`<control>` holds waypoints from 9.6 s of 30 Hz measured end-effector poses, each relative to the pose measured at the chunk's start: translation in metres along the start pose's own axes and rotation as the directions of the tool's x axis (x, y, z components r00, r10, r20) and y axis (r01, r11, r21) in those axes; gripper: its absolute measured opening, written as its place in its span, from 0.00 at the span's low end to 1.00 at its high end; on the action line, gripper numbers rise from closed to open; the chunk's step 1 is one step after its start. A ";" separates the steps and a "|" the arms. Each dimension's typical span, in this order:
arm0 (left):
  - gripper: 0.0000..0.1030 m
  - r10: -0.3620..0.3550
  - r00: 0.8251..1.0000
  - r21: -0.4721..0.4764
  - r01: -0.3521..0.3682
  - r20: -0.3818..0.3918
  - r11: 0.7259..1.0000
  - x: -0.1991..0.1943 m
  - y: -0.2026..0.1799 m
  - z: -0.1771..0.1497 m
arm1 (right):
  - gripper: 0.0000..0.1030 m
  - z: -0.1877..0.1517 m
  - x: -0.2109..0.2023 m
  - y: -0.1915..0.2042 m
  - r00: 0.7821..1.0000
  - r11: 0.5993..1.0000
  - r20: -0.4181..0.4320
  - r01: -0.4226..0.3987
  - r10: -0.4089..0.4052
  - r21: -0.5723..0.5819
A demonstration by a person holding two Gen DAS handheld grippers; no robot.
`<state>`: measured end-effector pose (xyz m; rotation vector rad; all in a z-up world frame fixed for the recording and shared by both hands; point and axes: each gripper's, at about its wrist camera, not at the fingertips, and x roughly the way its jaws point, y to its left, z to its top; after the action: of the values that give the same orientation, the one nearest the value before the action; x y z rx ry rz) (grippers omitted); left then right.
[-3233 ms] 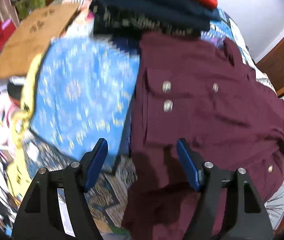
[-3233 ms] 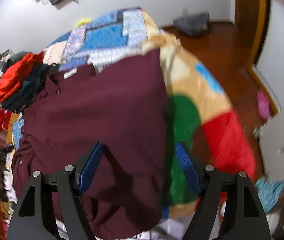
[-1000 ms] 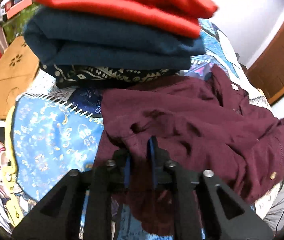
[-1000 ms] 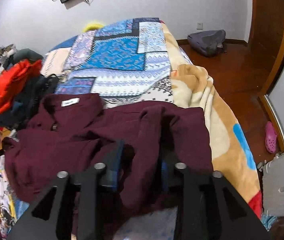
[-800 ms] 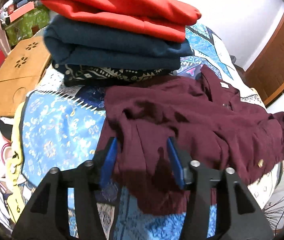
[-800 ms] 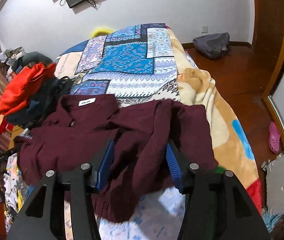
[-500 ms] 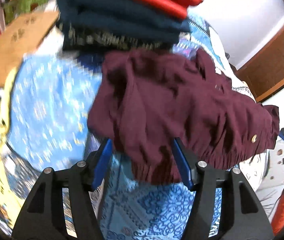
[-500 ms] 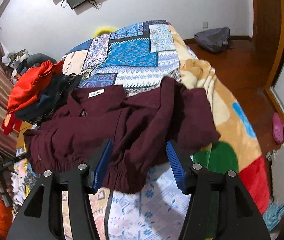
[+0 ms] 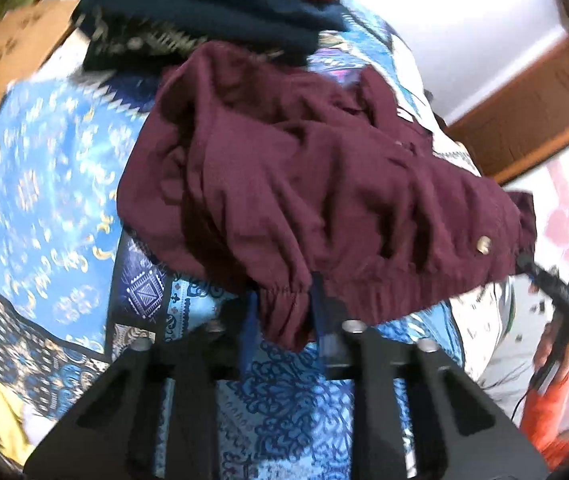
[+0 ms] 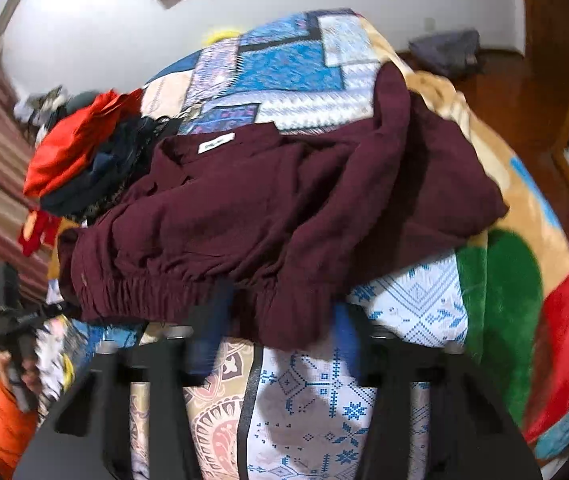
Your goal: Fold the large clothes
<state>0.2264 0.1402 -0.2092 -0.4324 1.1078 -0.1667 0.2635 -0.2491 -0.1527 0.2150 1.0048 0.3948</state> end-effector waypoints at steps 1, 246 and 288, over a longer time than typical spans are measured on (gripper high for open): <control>0.18 -0.003 1.000 0.019 0.003 0.011 1.000 -0.005 -0.005 0.001 | 0.21 0.002 -0.004 0.004 1.000 1.000 -0.003 -0.003 0.003 -0.023; 0.32 -0.108 0.959 0.240 0.044 0.262 0.970 -0.060 -0.164 0.064 | 0.36 0.082 -0.004 0.001 0.956 0.951 -0.006 -0.290 0.292 0.106; 0.76 0.275 0.884 0.034 -0.310 0.379 0.950 -0.109 0.079 0.289 | 0.68 0.215 0.127 0.221 0.970 0.969 0.111 -0.200 0.217 -0.144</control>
<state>0.4296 0.3219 -0.0438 -0.1948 0.7747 0.1278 0.4577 0.0062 -0.0610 0.2248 0.8304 0.6301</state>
